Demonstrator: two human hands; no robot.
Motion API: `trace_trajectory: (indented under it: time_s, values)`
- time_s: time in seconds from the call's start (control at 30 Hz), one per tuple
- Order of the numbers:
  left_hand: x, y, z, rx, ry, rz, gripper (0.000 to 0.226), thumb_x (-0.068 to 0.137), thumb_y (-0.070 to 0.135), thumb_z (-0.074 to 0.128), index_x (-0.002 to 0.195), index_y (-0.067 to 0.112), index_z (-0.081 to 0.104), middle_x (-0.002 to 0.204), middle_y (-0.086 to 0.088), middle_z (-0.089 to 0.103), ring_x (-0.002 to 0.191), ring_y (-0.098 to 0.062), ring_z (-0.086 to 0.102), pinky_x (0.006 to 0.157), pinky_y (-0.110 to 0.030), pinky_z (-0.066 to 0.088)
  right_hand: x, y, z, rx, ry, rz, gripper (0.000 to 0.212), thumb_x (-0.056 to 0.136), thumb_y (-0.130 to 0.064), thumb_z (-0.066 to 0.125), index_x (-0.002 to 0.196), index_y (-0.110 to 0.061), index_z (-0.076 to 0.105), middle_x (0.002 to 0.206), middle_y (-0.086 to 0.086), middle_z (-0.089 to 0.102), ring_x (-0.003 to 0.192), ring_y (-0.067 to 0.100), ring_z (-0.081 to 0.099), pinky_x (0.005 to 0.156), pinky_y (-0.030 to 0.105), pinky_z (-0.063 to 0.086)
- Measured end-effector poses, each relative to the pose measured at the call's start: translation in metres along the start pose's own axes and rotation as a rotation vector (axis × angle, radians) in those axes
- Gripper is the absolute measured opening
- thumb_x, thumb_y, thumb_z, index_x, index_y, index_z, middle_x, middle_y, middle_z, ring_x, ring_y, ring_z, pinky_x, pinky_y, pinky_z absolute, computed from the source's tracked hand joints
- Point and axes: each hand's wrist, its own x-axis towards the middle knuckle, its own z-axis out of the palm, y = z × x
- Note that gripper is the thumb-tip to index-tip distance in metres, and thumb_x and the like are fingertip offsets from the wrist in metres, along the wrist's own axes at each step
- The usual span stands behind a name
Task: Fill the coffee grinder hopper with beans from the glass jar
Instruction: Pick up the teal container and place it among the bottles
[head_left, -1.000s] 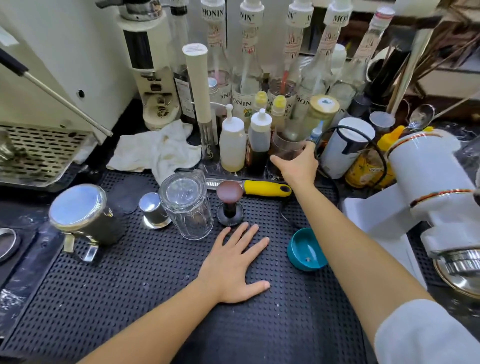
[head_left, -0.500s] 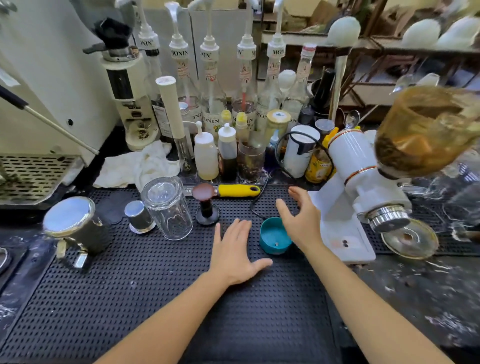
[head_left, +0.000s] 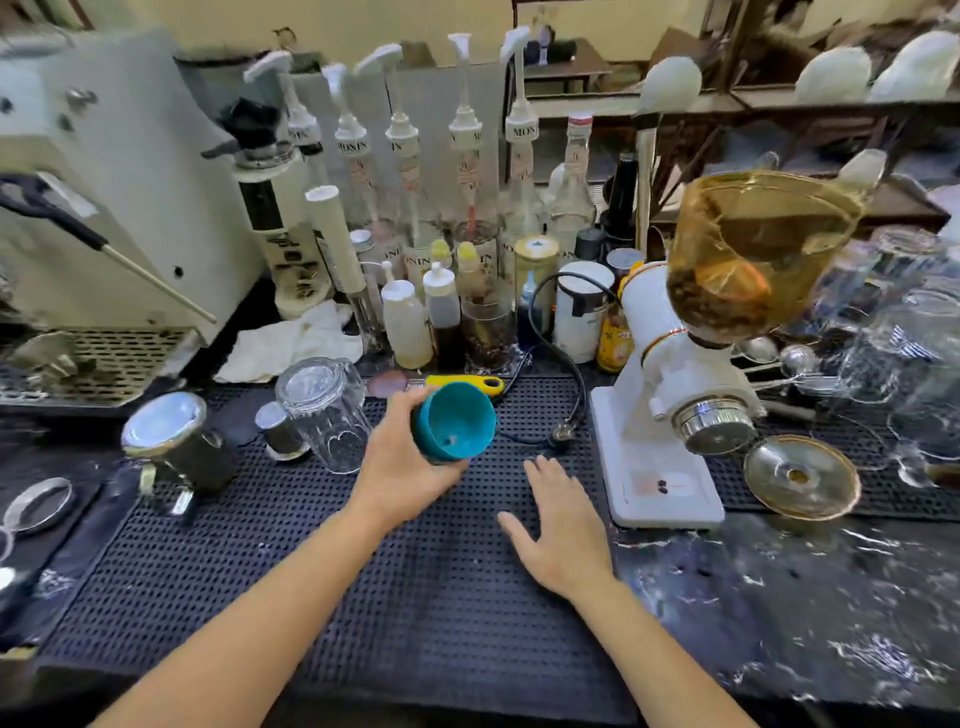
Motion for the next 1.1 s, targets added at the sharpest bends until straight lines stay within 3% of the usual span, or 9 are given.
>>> trace_trajectory:
  time_s: [0.17,0.23,0.37,0.5,0.67,0.8,0.93,1.0,1.1]
  values:
    - [0.079,0.034,-0.056,0.222,-0.117,0.299,0.067,0.057,0.026,0.077,0.114,0.016,0.043,0.101,-0.002,0.05,0.088,-0.01,0.048,0.07,-0.019,0.041,0.004,0.0,0.008,-0.185,-0.142,0.069,0.083,0.075,-0.08,0.001,0.146,-0.038,-0.002,0.159,0.004,-0.004,0.143,0.019,-0.009,0.113,0.035,-0.006]
    - [0.117,0.037,-0.066,0.342,-0.194,0.344,0.071,0.059,0.023,0.079,0.12,0.008,0.045,0.107,-0.012,0.048,0.095,-0.021,0.049,0.081,-0.028,0.042,0.005,-0.001,0.011,-0.226,-0.172,0.092,0.081,0.074,-0.08,-0.001,0.145,-0.041,-0.006,0.158,0.001,-0.013,0.142,0.018,-0.016,0.111,0.035,-0.01]
    - [0.188,0.033,-0.066,0.458,-0.381,0.39,0.08,0.064,0.027,0.079,0.132,0.016,0.039,0.116,-0.013,0.044,0.103,-0.027,0.047,0.091,-0.034,0.041,0.005,-0.004,0.01,-0.238,-0.188,0.127,0.075,0.073,-0.08,-0.004,0.137,-0.046,-0.019,0.153,-0.005,-0.022,0.138,0.013,-0.025,0.112,0.033,-0.014]
    - [0.249,0.031,-0.04,0.607,-0.55,0.492,0.081,0.062,0.035,0.079,0.13,0.018,0.038,0.118,-0.011,0.052,0.103,-0.028,0.051,0.088,-0.041,0.046,0.007,-0.008,0.006,-0.246,-0.193,0.152,0.074,0.074,-0.081,0.001,0.139,-0.05,-0.013,0.15,-0.01,-0.024,0.135,0.01,-0.027,0.108,0.03,-0.019]
    - [0.291,0.021,-0.007,0.716,-0.737,0.601,0.072,0.06,0.038,0.081,0.12,0.027,0.042,0.11,-0.005,0.053,0.088,-0.02,0.042,0.073,-0.034,0.04,0.008,-0.018,-0.001,-0.279,-0.137,0.156,0.072,0.082,-0.074,0.018,0.145,-0.038,0.02,0.156,0.0,0.012,0.143,0.022,0.004,0.109,0.032,-0.009]
    - [0.303,0.012,0.002,0.753,-0.789,0.588,0.082,0.061,0.043,0.081,0.131,0.031,0.038,0.117,-0.007,0.049,0.101,-0.027,0.047,0.087,-0.041,0.044,0.008,-0.017,-0.001,-0.257,-0.165,0.146,0.073,0.082,-0.074,0.016,0.146,-0.04,0.009,0.153,-0.007,-0.009,0.142,0.014,-0.011,0.113,0.033,-0.014]
    - [0.305,0.003,0.004,0.715,-0.793,0.592,0.083,0.066,0.044,0.077,0.135,0.03,0.034,0.118,-0.009,0.047,0.104,-0.03,0.047,0.087,-0.039,0.041,0.032,-0.039,-0.01,-0.097,0.144,0.135,0.058,0.084,-0.053,0.048,0.131,-0.019,0.052,0.138,0.002,0.051,0.13,0.018,0.043,0.109,0.035,0.032]
    - [0.305,-0.001,0.005,0.674,-0.807,0.579,0.081,0.07,0.041,0.075,0.137,0.029,0.032,0.119,-0.01,0.046,0.106,-0.031,0.047,0.088,-0.039,0.04,0.068,-0.05,-0.013,0.023,0.299,0.112,0.051,0.085,-0.045,0.053,0.128,-0.018,0.053,0.13,0.0,0.059,0.122,0.013,0.05,0.098,0.028,0.043]
    - [0.305,-0.002,0.007,0.665,-0.826,0.572,0.081,0.072,0.04,0.073,0.139,0.027,0.03,0.125,-0.011,0.045,0.11,-0.032,0.046,0.094,-0.042,0.04,0.139,-0.058,-0.016,0.301,0.356,0.295,0.06,0.084,-0.042,0.06,0.137,-0.019,0.041,0.137,0.003,0.051,0.125,0.017,0.045,0.102,0.029,0.037]
